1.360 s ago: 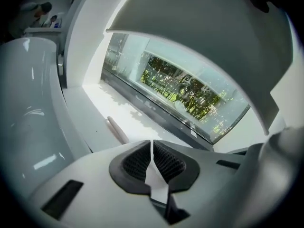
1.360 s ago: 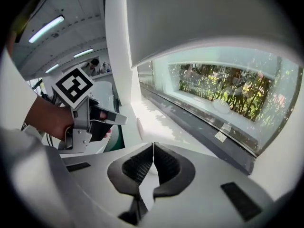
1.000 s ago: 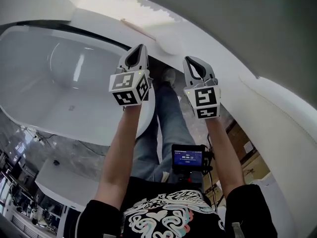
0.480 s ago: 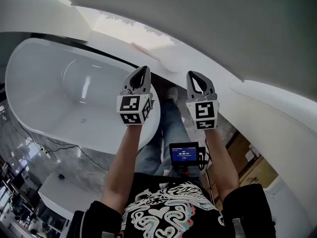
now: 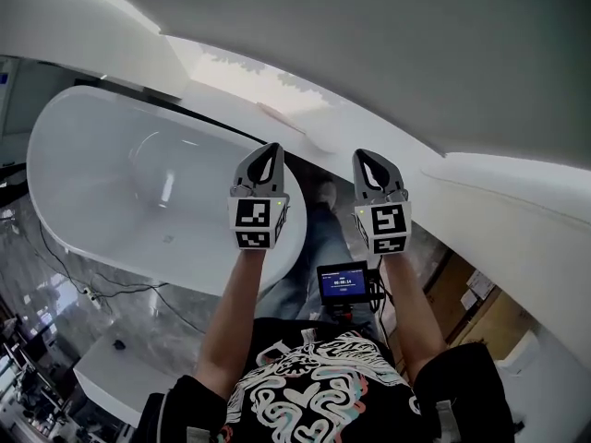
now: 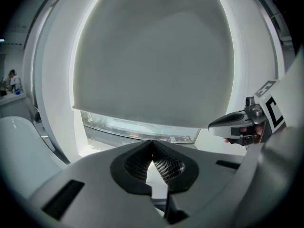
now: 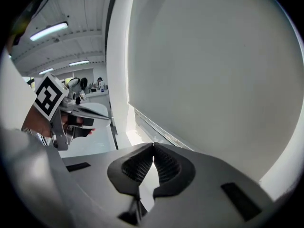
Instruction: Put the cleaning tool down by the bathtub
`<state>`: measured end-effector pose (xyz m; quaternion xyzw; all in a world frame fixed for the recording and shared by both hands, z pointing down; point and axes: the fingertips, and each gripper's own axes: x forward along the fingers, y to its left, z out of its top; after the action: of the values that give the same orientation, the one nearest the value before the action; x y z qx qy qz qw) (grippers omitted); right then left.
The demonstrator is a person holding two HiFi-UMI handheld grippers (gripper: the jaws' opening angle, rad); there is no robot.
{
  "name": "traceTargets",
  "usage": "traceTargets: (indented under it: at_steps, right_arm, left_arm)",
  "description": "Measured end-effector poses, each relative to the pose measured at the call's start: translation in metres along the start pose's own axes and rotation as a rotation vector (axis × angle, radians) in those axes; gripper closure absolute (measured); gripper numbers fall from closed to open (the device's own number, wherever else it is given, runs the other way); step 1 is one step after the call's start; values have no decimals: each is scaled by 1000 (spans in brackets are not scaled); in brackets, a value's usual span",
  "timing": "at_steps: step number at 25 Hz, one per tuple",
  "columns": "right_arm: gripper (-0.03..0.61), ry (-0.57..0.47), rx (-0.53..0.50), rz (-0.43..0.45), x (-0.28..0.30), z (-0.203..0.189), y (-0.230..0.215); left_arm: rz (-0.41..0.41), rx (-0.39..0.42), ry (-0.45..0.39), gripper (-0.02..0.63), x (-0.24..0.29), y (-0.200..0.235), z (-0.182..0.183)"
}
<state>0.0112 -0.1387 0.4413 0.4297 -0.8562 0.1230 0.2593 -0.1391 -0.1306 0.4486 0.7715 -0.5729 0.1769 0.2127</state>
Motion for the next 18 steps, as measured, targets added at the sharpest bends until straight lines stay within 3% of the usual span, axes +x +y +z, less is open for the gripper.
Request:
traceTargets:
  at_steps: [6, 12, 18]
  right_arm:
    - [551, -8, -40, 27, -21, 21, 12]
    - [551, -95, 56, 11, -46, 55, 12]
    - [551, -118, 37, -12, -64, 74, 13]
  left_arm:
    - [15, -26, -41, 597, -29, 2, 23]
    - [17, 37, -55, 597, -57, -2, 49]
    - [1, 73, -139, 597, -81, -8, 80]
